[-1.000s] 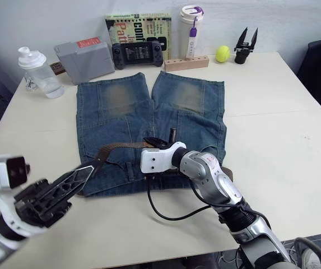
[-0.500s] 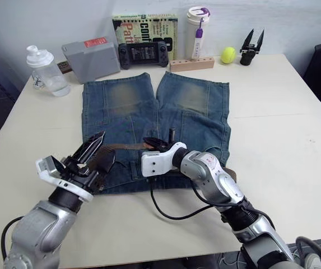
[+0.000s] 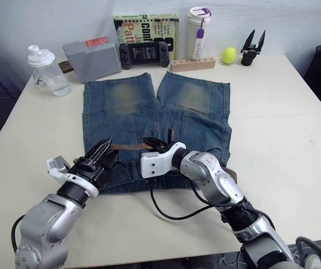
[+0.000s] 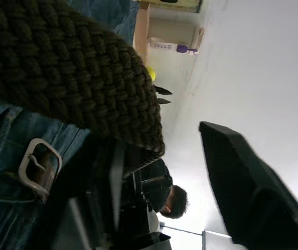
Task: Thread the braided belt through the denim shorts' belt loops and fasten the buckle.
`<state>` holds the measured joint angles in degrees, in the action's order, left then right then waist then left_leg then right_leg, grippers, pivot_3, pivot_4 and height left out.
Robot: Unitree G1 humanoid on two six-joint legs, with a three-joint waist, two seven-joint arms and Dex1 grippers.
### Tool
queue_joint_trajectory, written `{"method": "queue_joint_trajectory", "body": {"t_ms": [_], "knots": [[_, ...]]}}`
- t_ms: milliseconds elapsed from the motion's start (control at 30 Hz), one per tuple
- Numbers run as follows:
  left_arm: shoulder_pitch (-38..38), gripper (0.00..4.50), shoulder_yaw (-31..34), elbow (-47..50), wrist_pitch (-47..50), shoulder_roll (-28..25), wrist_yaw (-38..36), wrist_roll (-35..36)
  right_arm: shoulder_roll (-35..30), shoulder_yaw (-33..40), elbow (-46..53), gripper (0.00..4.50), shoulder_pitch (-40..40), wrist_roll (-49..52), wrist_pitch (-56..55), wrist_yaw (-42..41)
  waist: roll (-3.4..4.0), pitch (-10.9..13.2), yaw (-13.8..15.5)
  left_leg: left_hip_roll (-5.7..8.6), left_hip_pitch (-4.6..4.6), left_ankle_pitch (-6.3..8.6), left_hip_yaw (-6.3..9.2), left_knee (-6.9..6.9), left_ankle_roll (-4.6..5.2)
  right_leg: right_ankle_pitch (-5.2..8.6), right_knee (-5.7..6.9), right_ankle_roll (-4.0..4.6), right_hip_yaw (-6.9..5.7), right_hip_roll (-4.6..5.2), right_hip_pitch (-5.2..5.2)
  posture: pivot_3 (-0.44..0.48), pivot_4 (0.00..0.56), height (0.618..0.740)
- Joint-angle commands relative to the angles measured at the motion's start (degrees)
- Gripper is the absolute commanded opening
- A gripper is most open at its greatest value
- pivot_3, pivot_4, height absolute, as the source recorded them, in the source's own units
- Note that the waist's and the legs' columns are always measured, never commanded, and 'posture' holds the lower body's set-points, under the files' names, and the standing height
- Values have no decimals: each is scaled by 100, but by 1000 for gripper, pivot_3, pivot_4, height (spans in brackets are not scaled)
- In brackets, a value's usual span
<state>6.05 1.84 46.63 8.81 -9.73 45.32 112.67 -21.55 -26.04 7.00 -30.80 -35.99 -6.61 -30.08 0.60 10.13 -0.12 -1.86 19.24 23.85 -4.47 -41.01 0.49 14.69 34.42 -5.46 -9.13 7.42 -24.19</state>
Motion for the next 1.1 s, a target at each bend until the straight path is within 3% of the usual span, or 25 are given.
{"method": "queue_joint_trajectory", "body": {"t_ms": [33, 67, 100, 467, 500, 667, 700, 767, 967, 1033, 1100], "knots": [[-41, 587, 169, 80, 141, 72, -23, 33, 31, 51, 289, 0, 3, 42, -117, 50, 0, 0, -1, 0, 0, 0, 0, 0, 0, 0, 0, 0, 0, 0, 0, 0, 150, 726], [-43, 186, 200, 61, 171, 99, -21, 33, 27, 58, 297, 0, 5, 41, -118, 51, 0, 0, 0, 0, 0, 0, 0, 0, 0, 0, 0, 0, 0, 0, 0, 0, 150, 726], [-45, 76, 234, 42, 201, 133, -21, 33, 24, 62, 303, 0, 7, 39, -120, 51, 0, 0, 1, 0, 0, 0, 0, 1, 0, 0, -1, 0, 0, 0, 0, 0, 150, 726], [-185, 76, 413, -152, 585, 415, -93, 33, 115, 204, 348, 0, 62, 246, -5, 71, 0, 0, 2, 0, 0, 0, 3, 1, 0, 0, -5, 0, -4, 0, 4, 0, 150, 726], [-224, 0, 447, -172, 603, 392, -89, 33, 231, 317, 387, 772, 125, 486, 190, 16, 0, 0, 5, 0, 0, 0, 4, 1, 0, 0, -6, 0, -4, 0, 4, 0, 150, 726], [-343, 0, 700, -134, 639, 368, -267, 33, 284, 837, 590, 3044, 371, 1374, 772, -372, 0, 1, 16, -1, 1, 0, 11, 2, 0, 0, -12, 0, -9, 0, 10, 0, 150, 726], [-221, 0, 859, -147, 801, 195, -547, 33, 255, 1022, 661, 3316, 419, 1657, 956, -497, 1, 1, 12, -1, 0, 0, 14, 2, 0, 0, -16, 0, -11, -1, 14, 0, 150, 726], [237, 0, 1355, -298, 1291, -315, -1352, 33, 32, 1365, 804, 4383, 551, 2236, 1170, -875, 5, 3, 2, -2, 0, 0, 24, 6, 0, -2, -30, -3, -14, -4, 24, 0, 150, 726], [1376, 0, 2725, -1151, 2566, -1467, -3597, 33, -642, 2308, 1149, 4454, 928, 4043, 2362, -1965, 29, 22, 1, -7, -1, 0, 18, 21, 0, -1, -46, -2, -25, -16, 23, 0, 150, 726], [1647, 0, 2865, -1392, 2958, -1940, -3980, 33, -937, 2658, 1443, 4454, 1043, 5096, 3385, -2520, 37, 34, 13, -8, -1, 1, 20, 20, 1, 1, -47, 2, -26, -16, 21, 0, 150, 726], [1684, 0, 2800, -1480, 2992, -1991, -4106, 33, -1268, 2904, 1700, 4454, 1130, 5978, 4191, -2936, 60, 49, 30, -5, -1, 4, 25, 20, 6, 2, -45, 3, -25, -10, 22, 0, 150, 726]]}}
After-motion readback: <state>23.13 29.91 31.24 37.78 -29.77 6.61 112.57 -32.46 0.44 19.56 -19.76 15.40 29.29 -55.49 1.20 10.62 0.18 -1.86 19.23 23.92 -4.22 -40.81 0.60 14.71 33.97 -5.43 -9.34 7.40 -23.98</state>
